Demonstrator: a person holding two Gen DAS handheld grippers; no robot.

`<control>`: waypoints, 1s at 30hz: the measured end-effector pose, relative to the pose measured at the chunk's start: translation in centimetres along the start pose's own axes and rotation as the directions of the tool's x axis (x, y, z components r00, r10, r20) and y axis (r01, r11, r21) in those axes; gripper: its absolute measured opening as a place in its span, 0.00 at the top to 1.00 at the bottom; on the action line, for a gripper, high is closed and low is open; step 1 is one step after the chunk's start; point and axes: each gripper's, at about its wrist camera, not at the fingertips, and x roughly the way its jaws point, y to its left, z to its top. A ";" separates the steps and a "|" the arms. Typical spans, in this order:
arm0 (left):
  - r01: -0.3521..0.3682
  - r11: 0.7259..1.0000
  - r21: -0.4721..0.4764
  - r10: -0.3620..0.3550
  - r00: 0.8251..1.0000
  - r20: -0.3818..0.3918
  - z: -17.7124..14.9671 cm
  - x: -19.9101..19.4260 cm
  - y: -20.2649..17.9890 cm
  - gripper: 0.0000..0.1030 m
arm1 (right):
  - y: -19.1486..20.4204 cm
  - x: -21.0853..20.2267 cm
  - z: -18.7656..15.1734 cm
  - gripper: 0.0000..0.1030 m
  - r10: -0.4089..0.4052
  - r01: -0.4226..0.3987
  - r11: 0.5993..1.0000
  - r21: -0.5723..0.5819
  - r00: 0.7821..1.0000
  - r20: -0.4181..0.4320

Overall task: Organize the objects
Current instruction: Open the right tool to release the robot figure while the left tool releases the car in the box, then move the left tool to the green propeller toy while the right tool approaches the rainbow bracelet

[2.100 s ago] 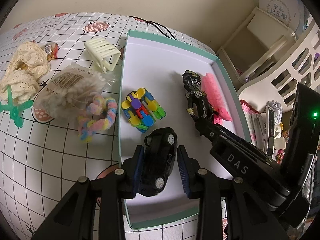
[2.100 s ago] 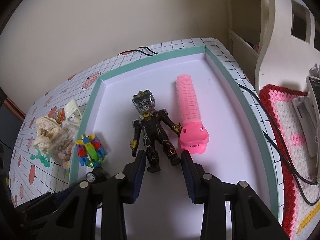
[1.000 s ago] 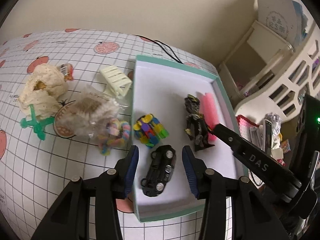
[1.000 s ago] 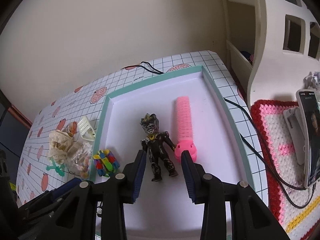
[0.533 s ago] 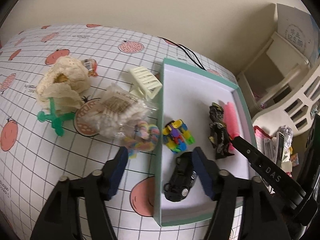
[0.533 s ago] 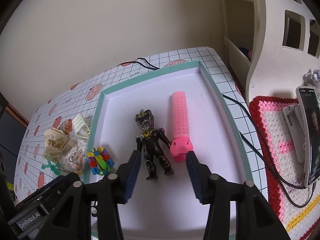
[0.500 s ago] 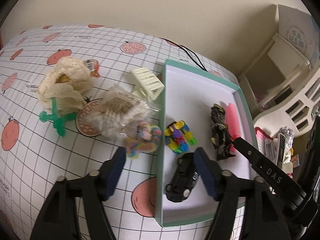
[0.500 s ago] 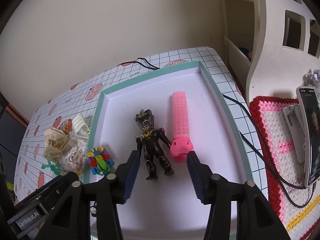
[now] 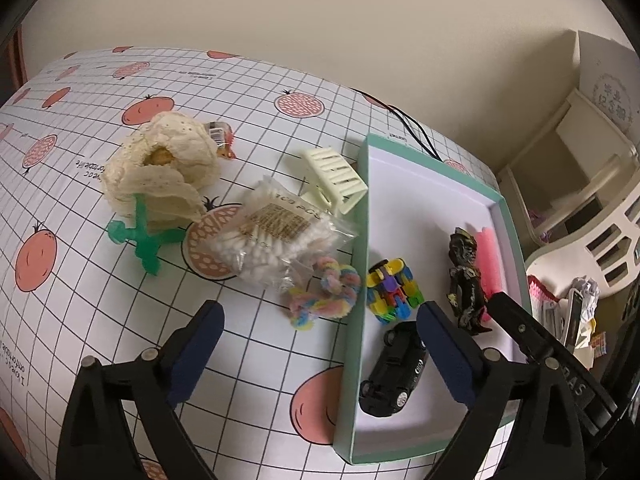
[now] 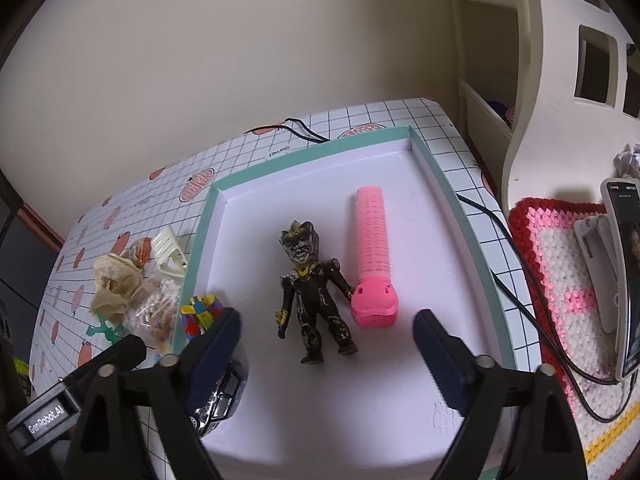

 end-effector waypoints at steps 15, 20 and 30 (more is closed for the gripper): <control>-0.059 0.998 0.010 0.058 0.994 0.095 0.4 -1.1 0.7 0.00 | 0.0 -0.2 0.0 0.00 -0.001 0.001 1.000 0.002 1.000 0.030; -0.071 0.997 0.015 0.069 0.992 0.105 0.5 -1.3 0.9 0.00 | -0.2 -0.3 0.1 0.00 -0.029 0.029 1.000 0.001 0.999 0.045; -0.071 0.997 0.035 0.065 0.988 0.142 1.4 -2.6 1.7 0.00 | 0.6 -2.0 0.9 0.00 -0.041 0.047 0.998 -0.043 0.991 0.130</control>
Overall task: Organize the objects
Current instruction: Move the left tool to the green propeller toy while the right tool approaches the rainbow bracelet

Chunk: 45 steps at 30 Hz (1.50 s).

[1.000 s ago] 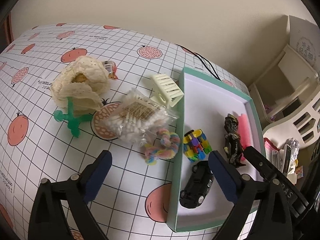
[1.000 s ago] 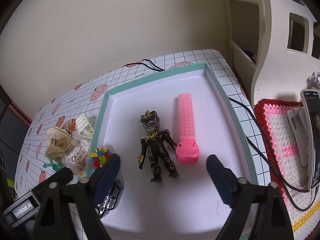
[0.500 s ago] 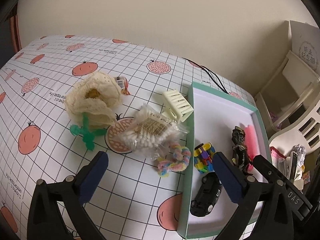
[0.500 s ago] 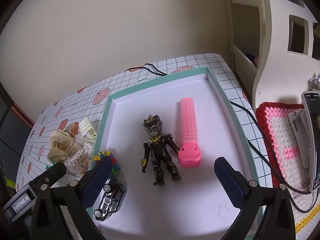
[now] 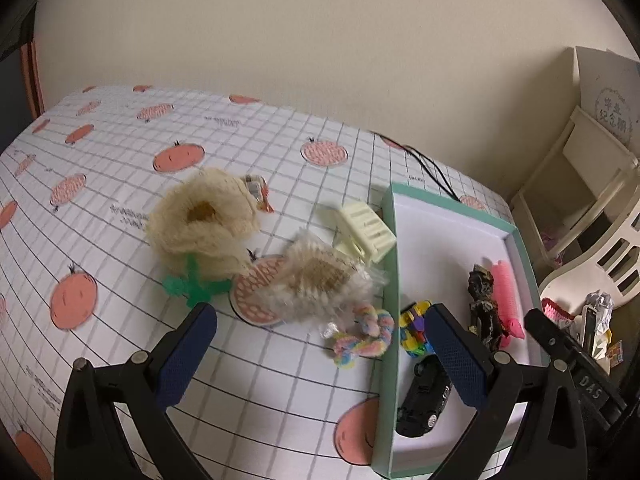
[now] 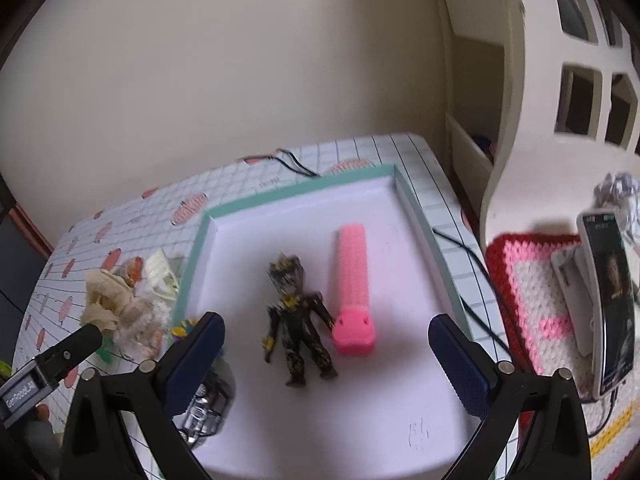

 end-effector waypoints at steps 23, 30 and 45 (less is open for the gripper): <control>-0.040 0.990 -0.134 0.037 0.999 -0.026 3.2 -0.4 9.8 0.00 | 11.6 0.5 -0.8 0.18 0.186 -0.178 0.962 -0.207 0.982 0.018; -0.052 0.991 -0.121 0.043 0.996 -0.083 2.7 1.4 10.1 0.12 | 13.8 1.9 -2.3 0.36 0.200 -0.207 0.944 -0.257 0.978 -0.051; -0.021 0.993 -0.112 0.006 0.991 -0.132 1.9 3.5 9.4 0.28 | 14.2 3.7 -2.8 0.57 0.218 -0.247 0.942 -0.227 0.965 -0.146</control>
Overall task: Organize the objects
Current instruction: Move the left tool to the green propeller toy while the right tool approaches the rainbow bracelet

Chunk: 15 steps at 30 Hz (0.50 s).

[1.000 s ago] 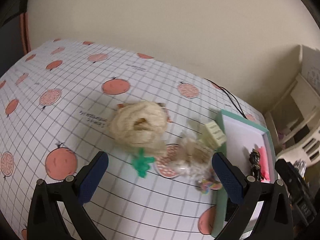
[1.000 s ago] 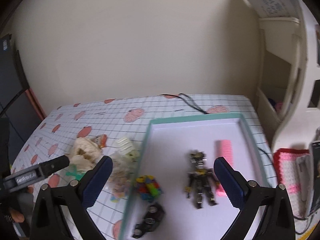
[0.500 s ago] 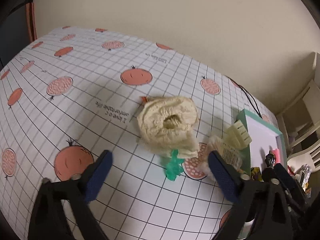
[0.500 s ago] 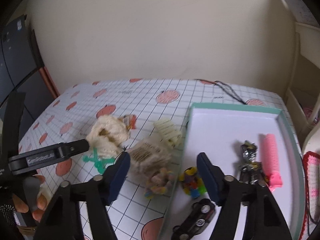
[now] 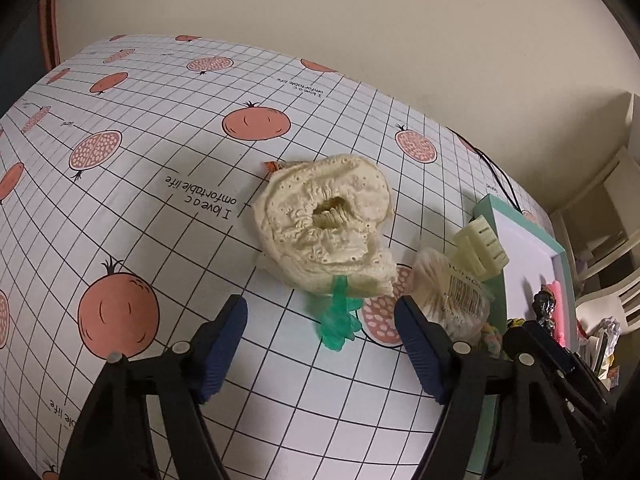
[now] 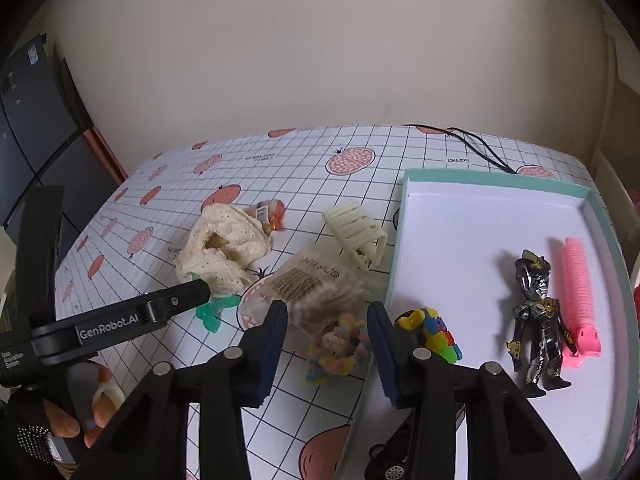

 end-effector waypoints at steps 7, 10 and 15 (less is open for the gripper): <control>-0.006 1.000 0.004 0.006 1.000 -0.002 -0.1 0.4 0.0 0.34 | 0.4 1.3 -0.6 0.63 -0.042 0.040 0.998 -0.045 0.998 -0.037; -0.009 1.000 0.012 0.009 1.000 0.002 -0.2 0.5 0.0 0.34 | 0.5 1.4 -0.7 0.64 -0.049 0.047 0.997 -0.056 0.998 -0.039; -0.010 1.000 0.026 0.010 1.000 0.000 -0.3 1.0 -0.2 0.40 | 1.0 1.9 -1.0 0.70 -0.066 0.061 0.994 -0.092 0.997 -0.048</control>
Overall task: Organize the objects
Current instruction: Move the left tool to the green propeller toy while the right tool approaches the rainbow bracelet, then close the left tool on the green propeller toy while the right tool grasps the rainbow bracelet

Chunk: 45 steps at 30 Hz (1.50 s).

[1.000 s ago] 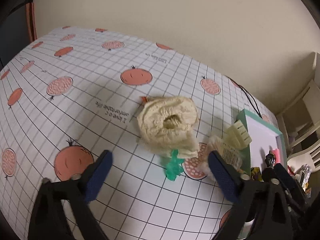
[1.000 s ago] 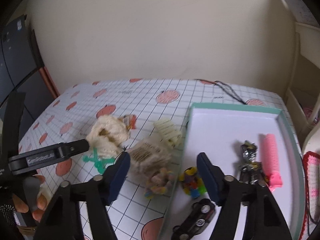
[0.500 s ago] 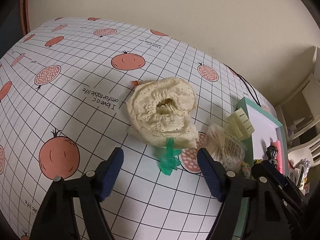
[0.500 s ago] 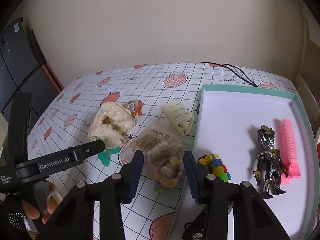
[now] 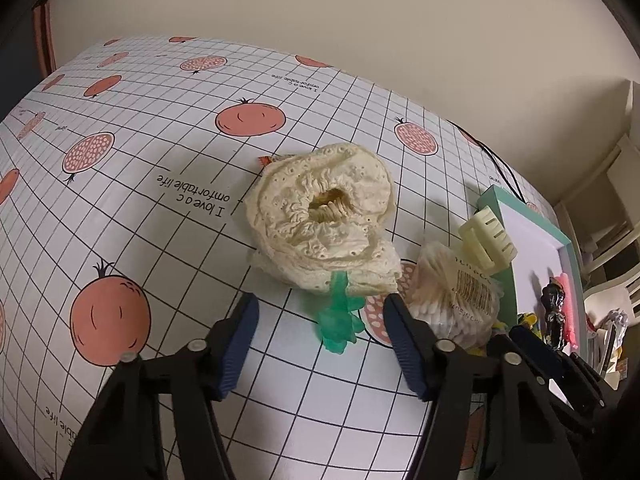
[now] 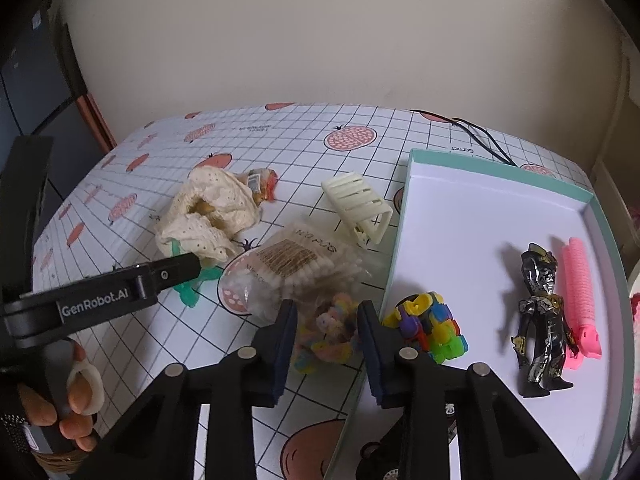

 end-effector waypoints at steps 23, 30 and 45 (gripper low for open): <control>0.020 1.000 -0.004 -0.020 0.999 -0.031 -0.3 0.7 0.0 0.80 | -0.3 0.1 0.0 0.90 -0.031 0.031 0.999 0.010 1.000 -0.004; 0.027 0.999 -0.031 -0.028 0.999 -0.032 0.0 0.1 0.1 0.80 | -0.3 -1.1 0.6 0.90 -0.013 0.012 1.000 0.023 1.000 0.028; 0.068 0.998 -0.001 -0.068 0.996 0.052 0.8 -3.5 -2.1 0.81 | -0.8 -5.1 2.3 0.90 0.016 -0.022 0.999 0.042 0.992 0.127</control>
